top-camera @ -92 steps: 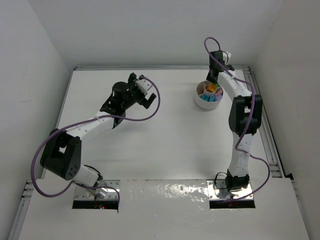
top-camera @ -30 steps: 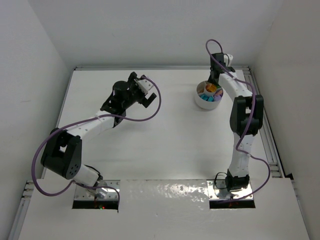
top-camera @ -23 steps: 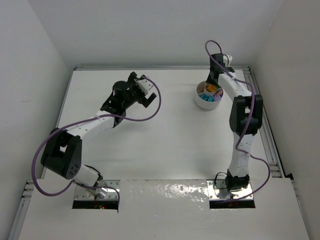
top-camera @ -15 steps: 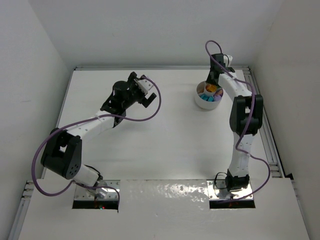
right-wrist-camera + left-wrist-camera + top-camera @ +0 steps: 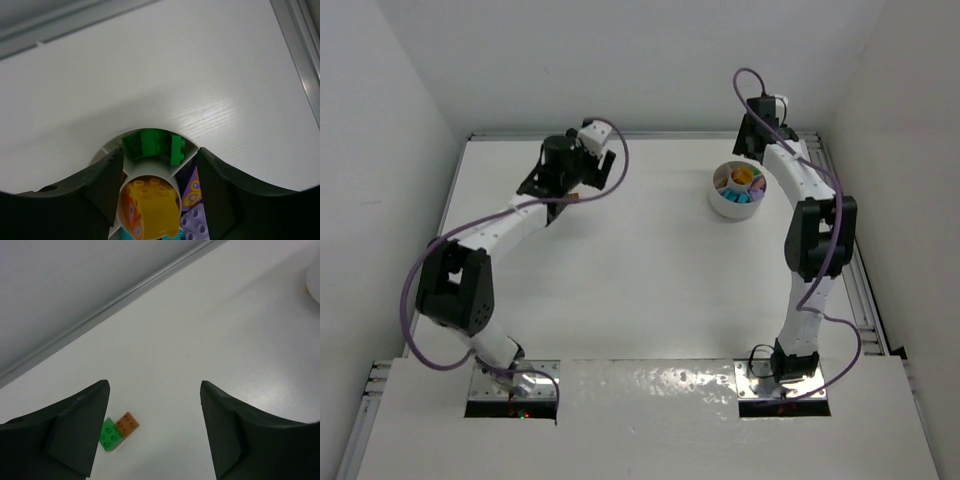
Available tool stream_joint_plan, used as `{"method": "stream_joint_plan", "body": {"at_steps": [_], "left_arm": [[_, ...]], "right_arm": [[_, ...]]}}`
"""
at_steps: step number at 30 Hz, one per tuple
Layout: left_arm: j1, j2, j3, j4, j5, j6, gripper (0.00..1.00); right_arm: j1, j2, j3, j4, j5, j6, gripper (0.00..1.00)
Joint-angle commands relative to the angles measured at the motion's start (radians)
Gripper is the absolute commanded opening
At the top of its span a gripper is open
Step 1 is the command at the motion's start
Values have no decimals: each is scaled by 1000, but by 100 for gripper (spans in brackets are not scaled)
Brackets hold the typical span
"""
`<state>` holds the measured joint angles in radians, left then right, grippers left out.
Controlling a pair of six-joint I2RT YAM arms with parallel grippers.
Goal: Sort the legos into containers by color
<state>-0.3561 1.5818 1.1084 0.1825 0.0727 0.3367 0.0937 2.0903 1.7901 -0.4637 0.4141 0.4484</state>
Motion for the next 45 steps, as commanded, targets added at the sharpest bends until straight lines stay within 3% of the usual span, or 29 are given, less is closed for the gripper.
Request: {"method": "stream_joint_plan", "body": {"at_steps": [1,2,4,5,8,11,16,20,26,33,36,38,41,42,43,45], "left_arm": [[133,99,203,-327,18,-102,65],[161,162,302,-391,48,-81,60],[226,221,390,-596,194,118,58],[245,268,453,-657,228,300,59],[328,358,527,-837,274,560,66],[388,470,628,-951,286,654,74],[393,549,659,-967,332,740,74],[391,558,622,-905,351,774,75],[373,589,619,-943,386,829,75],[324,626,613,-835,366,739,70],[324,630,631,-827,380,710,61],[324,629,630,-828,380,720,50],[322,629,634,-856,371,731,26],[322,626,643,-864,371,728,10],[322,623,648,-874,380,728,2],[322,604,660,-896,401,722,0]], "right_arm": [[-3,-131,29,92,-55,-45,60],[-3,-139,31,108,-78,-66,60],[-3,-156,29,129,-158,-109,63],[-3,-176,25,157,-272,-166,65],[-3,-196,21,165,-435,-244,68],[-3,-216,11,166,-602,-254,67],[15,-254,-64,211,-684,-246,64],[44,-251,-48,140,-686,-293,64],[64,-251,-49,109,-693,-313,64],[78,-243,-41,100,-701,-321,64],[80,-237,-23,73,-706,-330,64],[80,-237,-23,63,-704,-332,63],[81,-239,-20,63,-706,-332,63],[83,-239,-18,60,-706,-329,63],[81,-239,-17,60,-709,-327,63],[89,-237,-17,56,-716,-333,61]]}}
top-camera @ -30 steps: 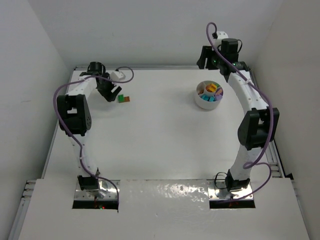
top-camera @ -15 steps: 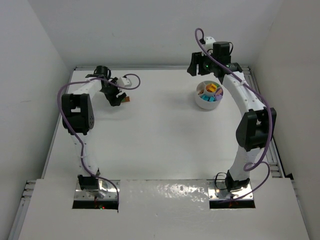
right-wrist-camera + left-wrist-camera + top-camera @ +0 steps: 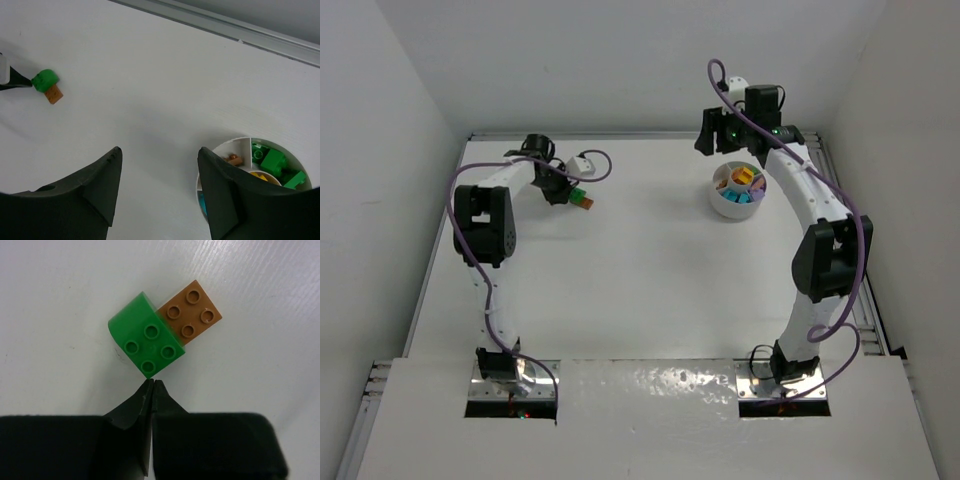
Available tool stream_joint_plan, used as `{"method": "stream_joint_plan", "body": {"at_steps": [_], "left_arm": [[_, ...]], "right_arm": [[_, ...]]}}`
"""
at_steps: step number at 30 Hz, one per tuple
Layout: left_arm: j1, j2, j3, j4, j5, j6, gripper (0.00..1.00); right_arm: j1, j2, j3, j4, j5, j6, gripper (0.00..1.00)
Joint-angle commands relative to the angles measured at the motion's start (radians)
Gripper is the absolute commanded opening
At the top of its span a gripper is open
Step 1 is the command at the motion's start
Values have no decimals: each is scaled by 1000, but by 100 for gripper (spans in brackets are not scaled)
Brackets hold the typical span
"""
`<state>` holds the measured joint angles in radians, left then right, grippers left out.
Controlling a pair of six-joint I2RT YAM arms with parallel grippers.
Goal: Sort the legos into containers by color
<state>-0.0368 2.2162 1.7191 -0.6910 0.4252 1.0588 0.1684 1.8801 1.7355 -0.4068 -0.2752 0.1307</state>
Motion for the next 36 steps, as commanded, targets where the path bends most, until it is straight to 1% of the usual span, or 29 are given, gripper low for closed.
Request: {"method": "stream_joint_plan", "body": {"at_steps": [1,2,5,6,7,8,9,10,11,13,14,15,16,17,18,19,20,21,22,24,26,30,31,34,35,36], "left_arm": [[2,-39,51,-30,78,-2,0],[-3,-65,56,-36,95,-2,0],[-26,-131,50,-7,158,-23,0],[-32,-144,47,-2,170,-4,0],[-49,-150,45,-14,165,19,1],[-57,-151,46,-28,152,50,6],[-61,-147,45,-41,138,126,23],[-63,-145,37,-50,104,169,35],[-63,-138,15,-38,63,241,60],[-64,-119,14,-33,43,273,78],[-69,-48,115,-18,50,106,100],[-75,-47,116,-7,43,104,100],[-80,-8,182,4,31,10,100],[-86,8,209,11,12,-166,99],[-89,14,221,34,-24,-245,95],[-89,2,202,63,-58,-433,90],[-89,-10,180,89,-131,-515,85],[-89,-22,157,97,-150,-561,77],[-89,-36,120,94,-166,-618,64],[-89,-39,94,85,-183,-649,62],[-89,-35,70,79,-180,-668,68],[-94,-36,56,76,-186,-663,71],[-97,-35,53,88,-212,-665,70],[-98,-32,42,113,-256,-680,62],[-98,-30,39,126,-255,-683,58],[-98,-30,37,133,-252,-684,58]], "right_arm": [[20,-27,47,-10,-27,-29,61],[43,-16,56,-21,-27,-60,60],[92,17,128,-79,-30,-75,61],[100,36,145,-98,-35,-77,61],[106,42,160,-101,-44,-75,62],[106,43,160,-98,-48,-72,62],[106,44,150,-89,-56,-68,62],[106,42,144,-83,-68,-68,62],[106,39,134,-81,-77,-74,63],[108,36,134,-89,-84,-80,63],[106,34,136,-95,-84,-71,63],[106,34,136,-95,-84,-71,63],[106,33,137,-101,-82,-60,63],[108,31,134,-102,-82,-57,63],[111,24,128,-104,-82,-54,63],[112,19,109,-101,-79,-52,62],[114,11,98,-98,-79,-52,62],[117,-2,82,-90,-79,-51,62],[118,-9,70,-75,-78,-48,62],[120,-15,42,-58,-78,-43,62],[120,-7,50,-55,-79,-37,62],[122,20,102,-98,-79,-57,62],[122,19,102,-99,-78,-57,62],[122,17,98,-98,-76,-60,62],[122,16,95,-93,-76,-57,62],[122,14,90,-93,-76,-57,62]]}}
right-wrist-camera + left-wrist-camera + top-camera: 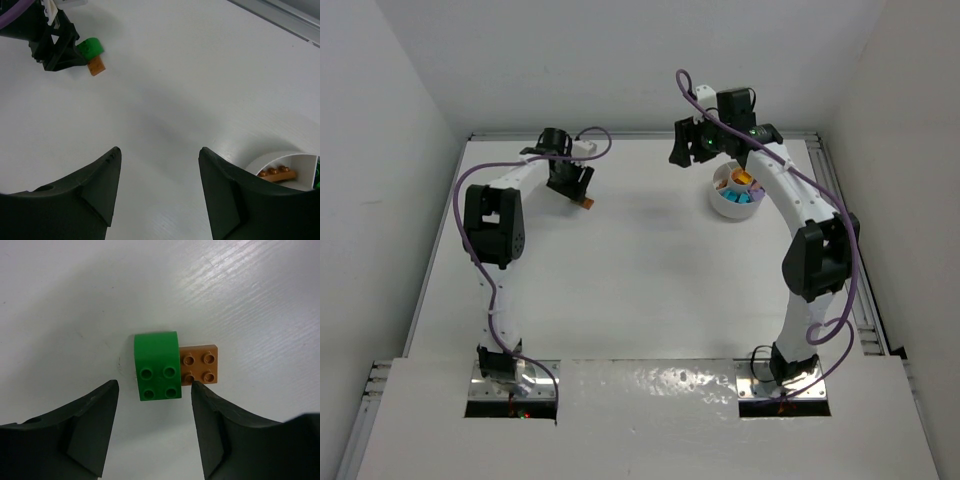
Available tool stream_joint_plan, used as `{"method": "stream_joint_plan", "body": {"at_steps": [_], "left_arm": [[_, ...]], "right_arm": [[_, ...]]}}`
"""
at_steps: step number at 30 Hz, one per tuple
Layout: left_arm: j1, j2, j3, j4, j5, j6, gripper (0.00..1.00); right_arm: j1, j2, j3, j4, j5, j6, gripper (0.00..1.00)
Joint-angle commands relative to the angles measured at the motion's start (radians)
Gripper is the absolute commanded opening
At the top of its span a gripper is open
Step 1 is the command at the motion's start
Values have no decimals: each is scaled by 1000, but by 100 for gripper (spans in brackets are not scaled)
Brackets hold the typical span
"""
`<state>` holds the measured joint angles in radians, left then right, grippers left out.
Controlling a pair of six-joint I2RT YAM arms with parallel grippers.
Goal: Sort the legos into containers by color
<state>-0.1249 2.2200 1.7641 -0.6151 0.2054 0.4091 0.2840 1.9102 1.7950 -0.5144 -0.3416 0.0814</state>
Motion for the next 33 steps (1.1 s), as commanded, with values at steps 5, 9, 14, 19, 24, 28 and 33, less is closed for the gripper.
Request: {"method": "stream_joint_plan", "body": {"at_steps": [5,9,14,19,24,28,33], "left_arm": [[-19,-16,-8,57,-17,-42,47],[-19,-3,-8,43,-6,-59,29],[-19,-8,11,49,28,-105,0],[-19,-35,128,31,87,-153,0],[-42,-86,248,41,172,-214,0],[-74,-94,316,38,236,-242,0],[-88,-88,340,90,295,-368,0]], "right_arm": [[6,-20,27,-7,6,-19,62],[6,-26,26,-12,15,-28,62],[18,-17,17,-13,0,-22,61],[46,7,3,74,-2,193,58],[53,21,-95,413,-33,576,51],[90,45,-105,559,6,670,50],[104,114,-42,539,44,727,51]]}}
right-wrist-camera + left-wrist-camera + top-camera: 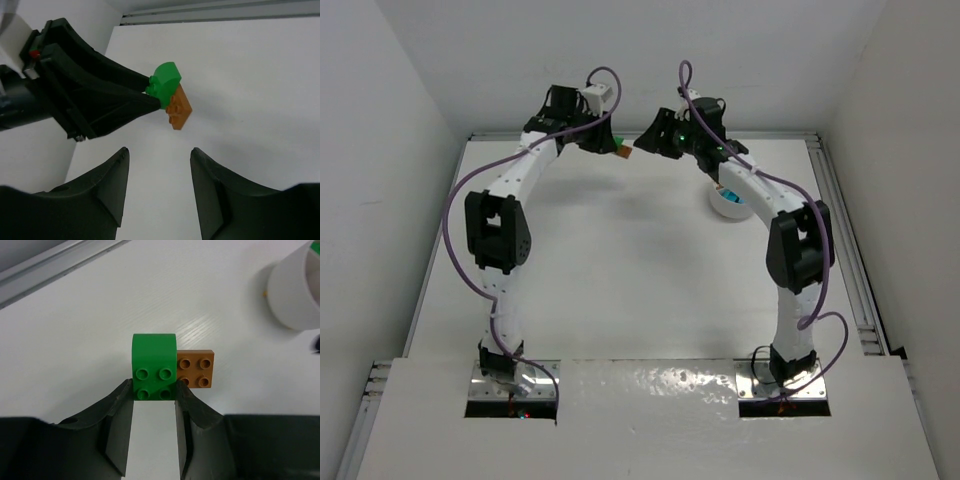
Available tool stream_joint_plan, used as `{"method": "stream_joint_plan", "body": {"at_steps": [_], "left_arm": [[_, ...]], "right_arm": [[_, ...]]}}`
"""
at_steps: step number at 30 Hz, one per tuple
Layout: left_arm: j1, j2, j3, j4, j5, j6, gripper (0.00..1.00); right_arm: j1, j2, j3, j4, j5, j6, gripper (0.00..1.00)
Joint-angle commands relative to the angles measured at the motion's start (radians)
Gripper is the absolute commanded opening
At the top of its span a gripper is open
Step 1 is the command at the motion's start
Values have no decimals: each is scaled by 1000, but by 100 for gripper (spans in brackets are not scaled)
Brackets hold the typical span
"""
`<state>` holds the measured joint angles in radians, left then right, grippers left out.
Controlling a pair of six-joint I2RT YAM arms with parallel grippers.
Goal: Sort the legos into containers by color
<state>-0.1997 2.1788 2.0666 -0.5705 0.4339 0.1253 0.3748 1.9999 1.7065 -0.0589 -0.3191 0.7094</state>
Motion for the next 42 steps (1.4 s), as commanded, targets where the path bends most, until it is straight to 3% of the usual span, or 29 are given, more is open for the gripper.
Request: {"method": "stream_joint_plan", "body": {"at_steps": [1,13,17,22,23,24,26,28,32,38,42], "left_arm": [[-20,-47,43,40,65,-95,0],[-29,-42,95,38,97,-170,0],[-32,-42,96,44,103,-174,0],[-33,-43,96,57,98,-190,0],[-32,-43,98,60,97,-190,0],[-33,-45,99,61,94,-190,0],[-33,-43,98,60,95,-191,0],[-32,-43,96,55,91,-197,0],[-3,-51,102,73,103,-239,0],[39,-66,159,51,78,-184,0],[39,-65,138,23,31,-156,0]], "right_arm": [[13,34,54,83,23,113,52],[19,134,160,-22,84,111,50],[21,168,153,51,20,127,49],[30,195,171,68,-11,143,34],[30,189,163,95,-12,150,28],[30,185,142,105,-5,150,14],[30,169,118,137,9,142,1],[29,149,102,131,29,98,0],[18,137,160,-137,184,-48,0],[-57,50,111,-234,262,-106,0],[-54,11,203,-350,311,-194,0]]}}
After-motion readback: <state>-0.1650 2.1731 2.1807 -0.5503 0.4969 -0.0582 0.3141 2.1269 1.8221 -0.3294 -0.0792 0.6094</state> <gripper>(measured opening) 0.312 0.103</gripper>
